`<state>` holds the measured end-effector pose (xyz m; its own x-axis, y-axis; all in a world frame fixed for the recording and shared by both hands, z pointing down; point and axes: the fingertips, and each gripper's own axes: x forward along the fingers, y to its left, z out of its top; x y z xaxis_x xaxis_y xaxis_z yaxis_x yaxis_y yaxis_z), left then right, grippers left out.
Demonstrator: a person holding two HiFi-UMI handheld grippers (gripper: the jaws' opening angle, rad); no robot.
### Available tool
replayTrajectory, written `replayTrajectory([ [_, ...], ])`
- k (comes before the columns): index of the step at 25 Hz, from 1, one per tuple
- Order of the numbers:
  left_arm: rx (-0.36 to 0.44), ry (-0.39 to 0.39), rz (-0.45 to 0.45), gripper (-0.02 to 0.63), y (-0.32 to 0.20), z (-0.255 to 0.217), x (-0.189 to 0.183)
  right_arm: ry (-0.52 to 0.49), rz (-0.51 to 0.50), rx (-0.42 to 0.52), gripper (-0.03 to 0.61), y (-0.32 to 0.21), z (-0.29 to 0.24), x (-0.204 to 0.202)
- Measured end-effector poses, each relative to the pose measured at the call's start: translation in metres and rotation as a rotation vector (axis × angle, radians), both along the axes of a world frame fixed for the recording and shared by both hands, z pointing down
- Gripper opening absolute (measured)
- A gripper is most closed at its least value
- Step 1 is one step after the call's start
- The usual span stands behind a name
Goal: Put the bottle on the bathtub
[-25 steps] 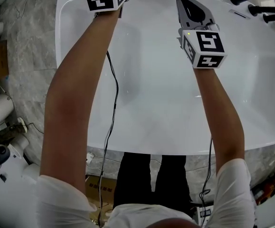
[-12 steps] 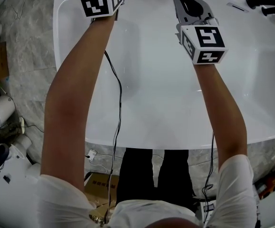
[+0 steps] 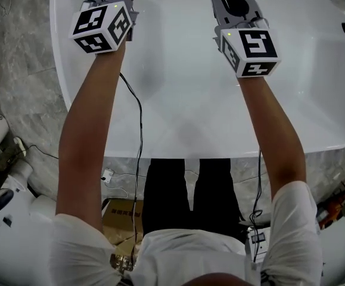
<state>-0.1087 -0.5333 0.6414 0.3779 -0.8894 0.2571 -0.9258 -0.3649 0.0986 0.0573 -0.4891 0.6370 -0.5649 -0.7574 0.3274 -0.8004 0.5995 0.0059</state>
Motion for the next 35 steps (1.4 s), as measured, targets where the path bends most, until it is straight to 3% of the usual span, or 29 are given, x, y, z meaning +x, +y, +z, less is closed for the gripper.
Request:
replayTrajectory([
  [6, 0.047, 0.003, 0.117, 0.089, 0.089, -0.044, 0.023, -0.027, -0.028, -0.023, 0.014, 0.068, -0.036, 0.004],
  [10, 0.069, 0.045, 0.16, 0.054, 0.141, -0.095, 0.04, -0.048, -0.039, -0.031, 0.014, 0.114, -0.076, 0.012],
  [15, 0.037, 0.126, 0.183, 0.021, 0.199, -0.137, 0.039, -0.139, 0.019, -0.081, 0.014, 0.159, -0.129, 0.018],
  [23, 0.016, 0.129, 0.156, 0.017, 0.272, -0.228, 0.026, -0.158, 0.038, -0.019, 0.014, 0.222, -0.246, 0.052],
  [31, 0.043, 0.123, 0.122, 0.017, 0.311, -0.31, -0.001, -0.182, 0.046, 0.148, 0.014, 0.238, -0.375, 0.095],
  [35, 0.084, 0.121, 0.124, 0.017, 0.329, -0.355, -0.011, -0.259, 0.041, 0.214, 0.014, 0.25, -0.436, 0.115],
])
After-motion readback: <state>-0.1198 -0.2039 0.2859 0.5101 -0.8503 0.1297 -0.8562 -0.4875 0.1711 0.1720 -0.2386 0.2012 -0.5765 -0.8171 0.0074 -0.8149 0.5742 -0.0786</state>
